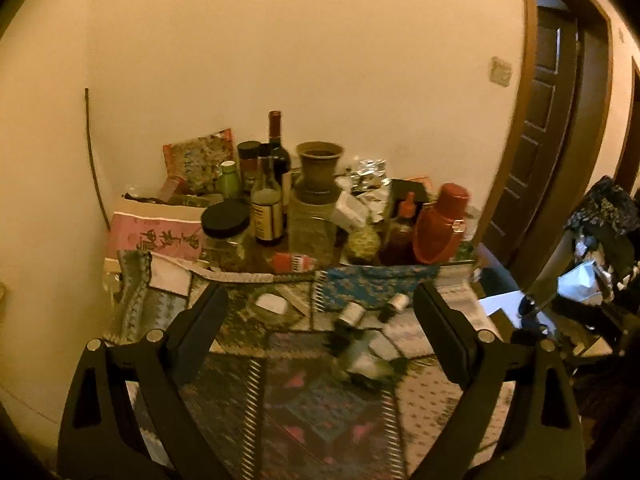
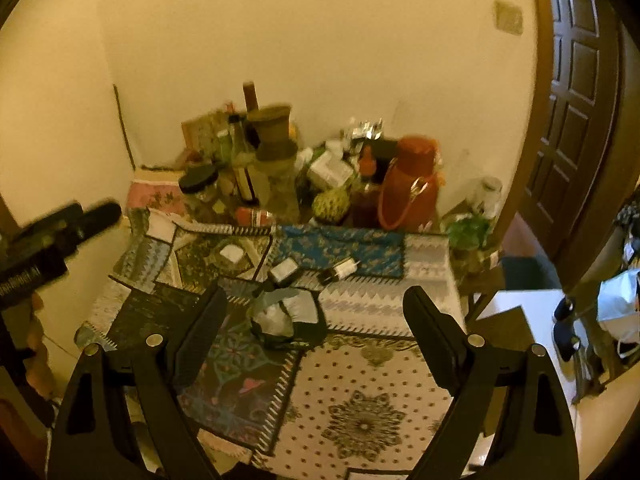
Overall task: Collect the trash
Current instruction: 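Move both open tools toward the green bottle and dark green bag, then grasp the dark green plastic bag with the right tool while the left tool grasps the green pump bottle, then lift the green pump bottle and plastic bag up off the table, then carry the held bottle and bag with both tools toward the white bin, then open the right tool over the bin to drop the bag while the left tool releases the bottle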
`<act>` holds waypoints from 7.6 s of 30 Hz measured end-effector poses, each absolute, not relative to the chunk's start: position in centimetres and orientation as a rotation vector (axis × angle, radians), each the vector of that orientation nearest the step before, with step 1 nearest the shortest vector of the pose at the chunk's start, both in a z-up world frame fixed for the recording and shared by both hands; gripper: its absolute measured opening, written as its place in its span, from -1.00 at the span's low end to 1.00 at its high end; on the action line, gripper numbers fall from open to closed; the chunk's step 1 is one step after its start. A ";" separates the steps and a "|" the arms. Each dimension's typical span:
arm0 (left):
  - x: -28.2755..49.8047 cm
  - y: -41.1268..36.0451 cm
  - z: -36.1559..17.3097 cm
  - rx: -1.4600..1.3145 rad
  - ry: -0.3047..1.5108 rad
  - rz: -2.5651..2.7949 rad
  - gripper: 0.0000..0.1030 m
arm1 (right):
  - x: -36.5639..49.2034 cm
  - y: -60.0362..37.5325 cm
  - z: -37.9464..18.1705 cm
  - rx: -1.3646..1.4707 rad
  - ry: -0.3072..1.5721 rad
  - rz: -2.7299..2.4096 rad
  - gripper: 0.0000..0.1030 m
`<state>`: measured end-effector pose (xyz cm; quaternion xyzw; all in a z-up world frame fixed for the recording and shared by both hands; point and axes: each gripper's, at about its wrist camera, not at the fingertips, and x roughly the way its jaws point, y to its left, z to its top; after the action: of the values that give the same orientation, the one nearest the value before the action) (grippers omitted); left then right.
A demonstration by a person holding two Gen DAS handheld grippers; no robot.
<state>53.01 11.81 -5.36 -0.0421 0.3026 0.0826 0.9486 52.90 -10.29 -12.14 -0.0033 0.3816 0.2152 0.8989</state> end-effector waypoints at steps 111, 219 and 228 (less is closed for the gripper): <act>43.4 0.6 -2.9 -0.108 0.574 0.021 -0.20 | 45.7 -22.3 -7.8 0.143 0.636 0.497 -0.67; 30.0 2.1 -62.4 -0.358 1.336 -0.030 0.11 | 31.6 -15.1 -60.1 0.105 1.373 0.417 0.21; 28.3 3.2 -52.9 -0.312 1.261 0.012 0.11 | 31.3 -15.0 -52.3 0.073 1.305 0.431 0.21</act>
<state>28.30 3.23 -52.85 -0.1453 0.5871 0.0054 0.7963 31.27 -15.02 -52.28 0.0337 0.6021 0.1987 0.7726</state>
